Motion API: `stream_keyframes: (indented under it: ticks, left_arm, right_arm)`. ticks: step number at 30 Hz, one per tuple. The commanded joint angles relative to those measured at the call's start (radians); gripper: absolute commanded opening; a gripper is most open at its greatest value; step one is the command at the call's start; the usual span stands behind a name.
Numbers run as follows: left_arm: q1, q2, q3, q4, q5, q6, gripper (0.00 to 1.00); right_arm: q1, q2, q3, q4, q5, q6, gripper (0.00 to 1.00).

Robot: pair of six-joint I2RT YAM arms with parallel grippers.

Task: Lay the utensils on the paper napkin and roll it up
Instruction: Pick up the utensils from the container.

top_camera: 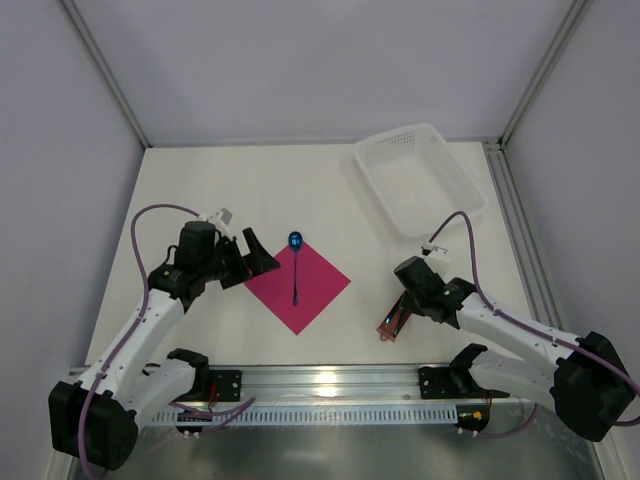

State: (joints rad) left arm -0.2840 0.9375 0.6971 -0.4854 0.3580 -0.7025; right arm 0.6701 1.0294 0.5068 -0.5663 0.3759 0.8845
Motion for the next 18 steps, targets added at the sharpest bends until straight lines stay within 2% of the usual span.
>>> stream_keyframes:
  ticks: [1, 18]
  left_arm:
    - [-0.001, -0.016, 0.022, 0.004, -0.007, -0.002, 1.0]
    - [-0.001, -0.026, 0.028, -0.002, -0.013, -0.005, 1.0]
  right_arm:
    - [-0.003, 0.015, 0.002, -0.023, 0.029, -0.012, 0.04]
    - [-0.004, 0.063, -0.016, -0.015, 0.021, 0.008, 0.12]
